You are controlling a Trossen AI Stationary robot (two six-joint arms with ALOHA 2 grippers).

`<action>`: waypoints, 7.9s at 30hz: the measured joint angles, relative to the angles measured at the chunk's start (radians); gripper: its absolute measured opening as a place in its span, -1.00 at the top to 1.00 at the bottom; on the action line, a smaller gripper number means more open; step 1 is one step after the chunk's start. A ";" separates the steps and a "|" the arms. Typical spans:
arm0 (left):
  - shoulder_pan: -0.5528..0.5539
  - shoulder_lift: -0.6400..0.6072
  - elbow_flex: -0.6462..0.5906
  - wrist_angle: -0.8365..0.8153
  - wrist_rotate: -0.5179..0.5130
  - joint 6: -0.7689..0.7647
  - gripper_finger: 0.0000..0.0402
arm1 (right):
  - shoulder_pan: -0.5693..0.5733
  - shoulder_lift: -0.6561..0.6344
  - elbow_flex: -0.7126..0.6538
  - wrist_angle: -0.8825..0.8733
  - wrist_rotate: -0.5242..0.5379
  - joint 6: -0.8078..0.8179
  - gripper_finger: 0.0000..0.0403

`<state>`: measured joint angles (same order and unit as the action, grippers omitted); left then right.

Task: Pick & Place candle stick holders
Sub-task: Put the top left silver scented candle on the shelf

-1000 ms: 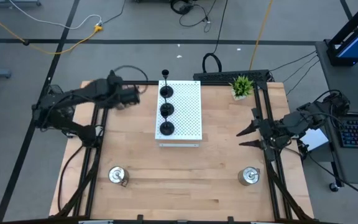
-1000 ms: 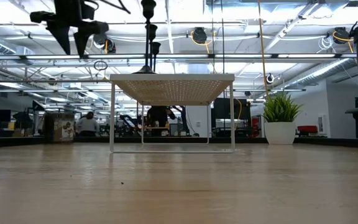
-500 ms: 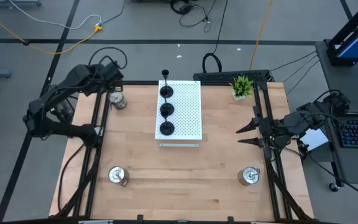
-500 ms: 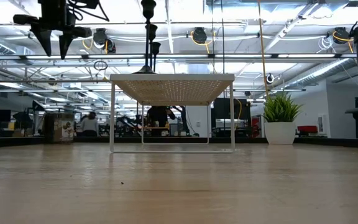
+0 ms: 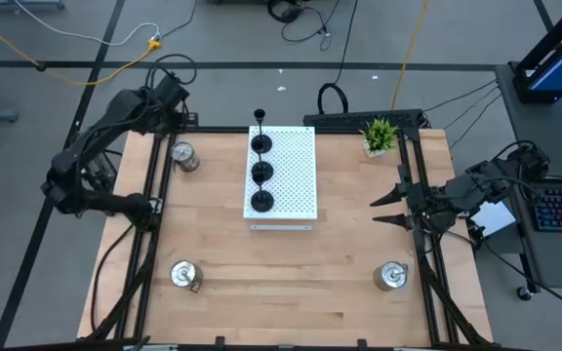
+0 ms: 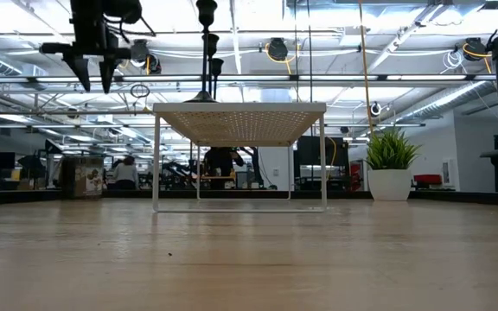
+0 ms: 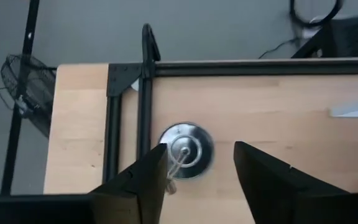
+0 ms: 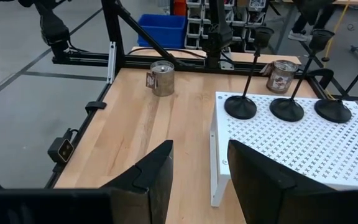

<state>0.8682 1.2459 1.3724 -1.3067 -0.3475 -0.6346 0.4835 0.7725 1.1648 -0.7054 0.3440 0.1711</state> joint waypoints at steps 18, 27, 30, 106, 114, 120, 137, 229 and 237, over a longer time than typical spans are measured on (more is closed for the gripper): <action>0.156 0.281 -0.022 -0.042 0.181 0.164 -0.85 | 0.000 0.000 0.000 -0.001 -0.001 0.031 0.29; 0.163 0.305 -0.098 0.002 0.223 0.180 -0.92 | 0.000 0.000 0.000 -0.001 -0.002 0.053 0.29; 0.165 0.306 -0.128 0.022 0.227 0.181 -0.98 | 0.000 0.000 0.000 -0.001 -0.002 0.053 0.29; 0.097 0.303 -0.333 0.234 0.097 0.007 -0.98 | 0.001 0.001 0.000 -0.002 -0.062 0.184 0.29; 0.097 0.307 -0.434 0.368 0.179 -0.025 -0.98 | 0.001 0.001 0.000 -0.002 -0.060 0.184 0.29; 0.098 0.306 -0.464 0.432 0.187 -0.026 -0.98 | 0.000 0.001 0.000 0.003 -0.056 0.192 0.29; 0.099 0.306 -0.483 0.448 0.194 -0.015 -0.98 | 0.000 0.001 0.000 0.007 -0.053 0.211 0.29; -0.449 -0.290 -0.357 0.094 0.427 -0.525 -0.76 | 0.001 0.001 0.000 0.066 -0.057 0.044 0.29; -0.750 -0.242 -0.264 0.009 0.435 -0.778 -0.76 | 0.001 0.010 0.000 0.074 -0.057 -0.017 0.29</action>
<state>0.1181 1.0036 1.1080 -1.2974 0.0875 -1.4123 0.4843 0.7823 1.1648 -0.6312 0.2866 0.1538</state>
